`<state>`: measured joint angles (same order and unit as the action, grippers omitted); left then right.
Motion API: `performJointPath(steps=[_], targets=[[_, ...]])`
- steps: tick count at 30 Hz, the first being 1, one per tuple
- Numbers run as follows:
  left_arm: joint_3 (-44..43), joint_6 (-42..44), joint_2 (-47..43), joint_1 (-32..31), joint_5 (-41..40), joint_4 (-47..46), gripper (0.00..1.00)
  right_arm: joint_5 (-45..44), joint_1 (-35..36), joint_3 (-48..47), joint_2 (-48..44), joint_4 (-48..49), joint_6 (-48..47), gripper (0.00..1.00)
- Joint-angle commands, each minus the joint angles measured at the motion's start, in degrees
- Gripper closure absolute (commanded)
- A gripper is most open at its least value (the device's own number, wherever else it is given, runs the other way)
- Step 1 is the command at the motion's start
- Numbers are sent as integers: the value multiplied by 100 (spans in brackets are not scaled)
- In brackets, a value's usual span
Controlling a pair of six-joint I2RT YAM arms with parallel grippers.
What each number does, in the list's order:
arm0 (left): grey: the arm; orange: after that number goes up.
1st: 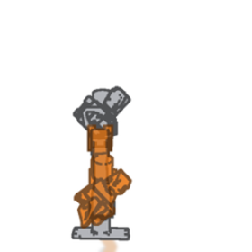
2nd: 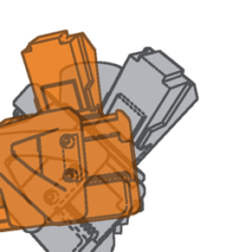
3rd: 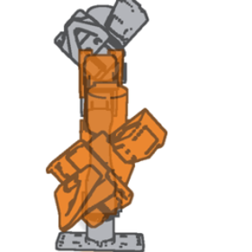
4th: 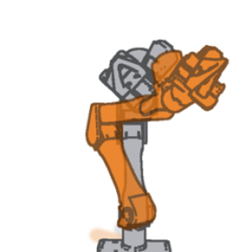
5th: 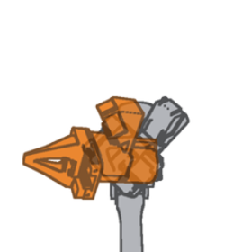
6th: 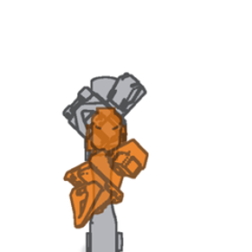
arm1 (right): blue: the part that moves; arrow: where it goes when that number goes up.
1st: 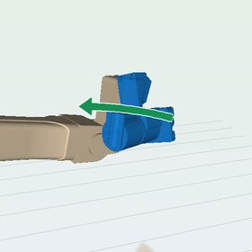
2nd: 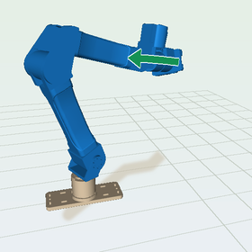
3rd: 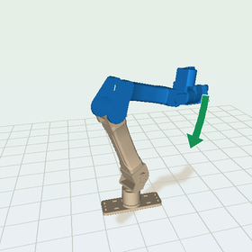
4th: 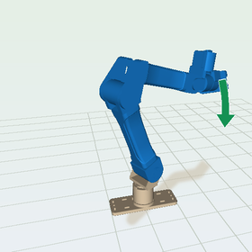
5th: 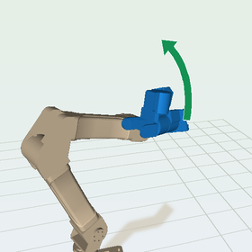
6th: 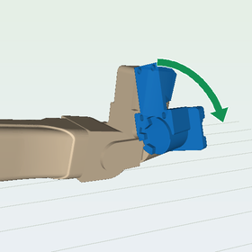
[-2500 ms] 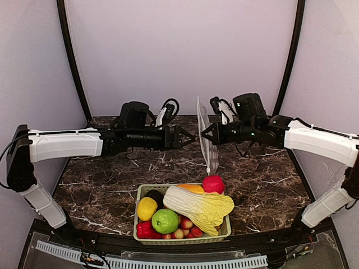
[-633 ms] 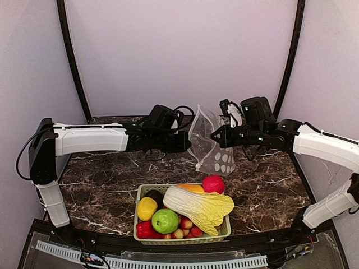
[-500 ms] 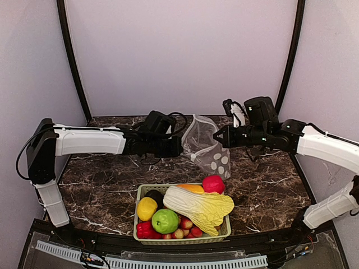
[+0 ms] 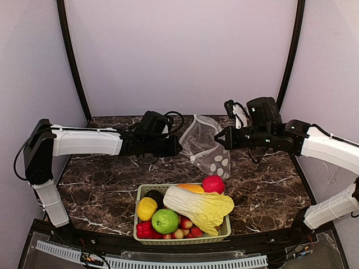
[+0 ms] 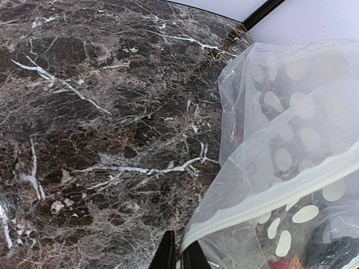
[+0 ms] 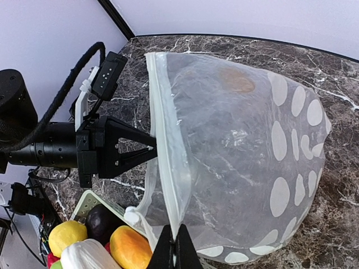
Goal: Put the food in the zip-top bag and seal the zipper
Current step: Open the zipper food storage bag at the center of the board.
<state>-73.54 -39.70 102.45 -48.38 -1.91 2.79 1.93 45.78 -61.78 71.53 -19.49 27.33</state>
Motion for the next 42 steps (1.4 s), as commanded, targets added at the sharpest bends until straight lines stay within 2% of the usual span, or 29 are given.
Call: performJointPath(steps=[1,4,11,16,20,28,34,38,42], targets=[[257,58,-360,27,527,-474,90,45,91,-4,139,104,111,100],[378,152,-464,26,952,-753,82,0,97,-8,226,132,185,100],[636,264,-704,23,1794,-1193,55,-52,107,-62,341,182,293,100],[761,442,-934,13,1930,-1246,30,-36,122,-89,408,182,293,100],[879,713,-1181,11,1794,-1024,18,-48,127,-115,438,170,301,100],[1544,1020,-1977,-97,1573,-626,15,-63,133,-183,496,147,300,100],[2396,648,-2968,-169,1380,-165,12,-61,133,-210,528,147,277,100],[2847,49,-3606,-346,1053,575,12,-70,133,-230,531,139,256,100],[3092,-425,-4291,-606,479,1876,12,-111,134,-234,553,138,253,100]])
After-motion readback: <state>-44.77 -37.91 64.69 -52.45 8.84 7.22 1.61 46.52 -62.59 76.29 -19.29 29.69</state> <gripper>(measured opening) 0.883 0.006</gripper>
